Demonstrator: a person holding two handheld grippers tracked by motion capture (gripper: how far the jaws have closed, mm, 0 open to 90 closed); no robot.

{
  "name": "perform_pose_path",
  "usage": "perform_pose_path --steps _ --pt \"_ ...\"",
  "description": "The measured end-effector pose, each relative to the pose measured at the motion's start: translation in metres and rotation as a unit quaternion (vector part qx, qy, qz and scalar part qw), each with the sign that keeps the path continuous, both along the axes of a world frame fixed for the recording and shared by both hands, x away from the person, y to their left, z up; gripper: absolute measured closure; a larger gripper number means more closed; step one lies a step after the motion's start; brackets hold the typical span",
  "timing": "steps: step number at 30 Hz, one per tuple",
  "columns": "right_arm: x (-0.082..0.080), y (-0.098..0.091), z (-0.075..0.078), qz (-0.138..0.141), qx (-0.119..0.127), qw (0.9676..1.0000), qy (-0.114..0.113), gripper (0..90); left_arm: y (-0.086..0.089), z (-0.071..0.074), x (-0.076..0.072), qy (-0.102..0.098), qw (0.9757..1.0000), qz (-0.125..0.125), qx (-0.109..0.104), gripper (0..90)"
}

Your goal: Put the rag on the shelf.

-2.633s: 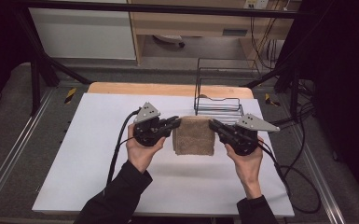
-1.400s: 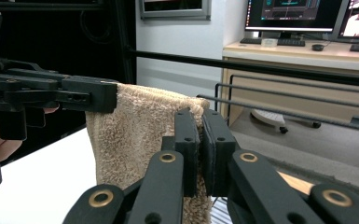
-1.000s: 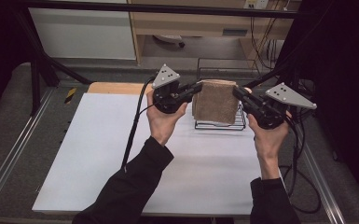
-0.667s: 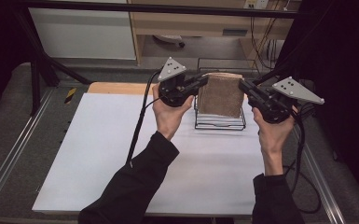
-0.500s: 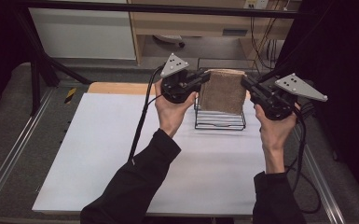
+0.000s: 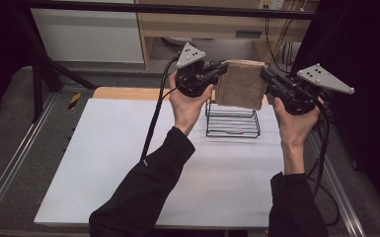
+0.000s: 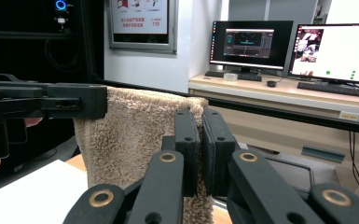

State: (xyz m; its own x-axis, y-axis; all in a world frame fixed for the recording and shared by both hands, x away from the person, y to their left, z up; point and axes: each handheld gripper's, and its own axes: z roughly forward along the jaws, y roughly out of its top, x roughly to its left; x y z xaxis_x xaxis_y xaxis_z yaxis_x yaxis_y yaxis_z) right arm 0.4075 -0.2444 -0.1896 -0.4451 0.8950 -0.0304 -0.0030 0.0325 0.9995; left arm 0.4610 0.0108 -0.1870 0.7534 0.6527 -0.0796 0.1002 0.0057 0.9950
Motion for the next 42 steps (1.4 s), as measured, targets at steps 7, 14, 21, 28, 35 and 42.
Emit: perform_pose_path --steps 7,14,21,28,35,42 --pt "0.007 -0.001 0.006 -0.003 0.002 1.0000 -0.005 86.2 -0.003 0.006 0.008 -0.005 1.0000 0.001 -0.004 81.9" --pt "0.015 -0.004 0.014 -0.008 0.000 0.9999 -0.009 86.3 -0.009 0.013 0.016 -0.009 0.9999 0.008 -0.005 81.9" --pt "0.025 -0.009 0.018 -0.011 0.003 0.9999 -0.012 86.2 -0.014 0.019 0.024 -0.013 0.9998 0.013 -0.001 81.9" --pt "0.037 -0.012 0.021 -0.012 0.001 0.9998 -0.016 86.2 -0.017 0.022 0.033 -0.015 0.9997 0.018 -0.003 81.8" --pt "0.049 -0.013 0.023 -0.012 0.007 0.9997 -0.018 86.2 -0.020 0.028 0.040 -0.021 0.9993 0.031 0.002 81.8" --pt "0.061 -0.015 0.024 -0.013 0.011 0.9997 -0.017 86.2 -0.024 0.028 0.050 -0.018 0.9991 0.038 0.001 81.8"
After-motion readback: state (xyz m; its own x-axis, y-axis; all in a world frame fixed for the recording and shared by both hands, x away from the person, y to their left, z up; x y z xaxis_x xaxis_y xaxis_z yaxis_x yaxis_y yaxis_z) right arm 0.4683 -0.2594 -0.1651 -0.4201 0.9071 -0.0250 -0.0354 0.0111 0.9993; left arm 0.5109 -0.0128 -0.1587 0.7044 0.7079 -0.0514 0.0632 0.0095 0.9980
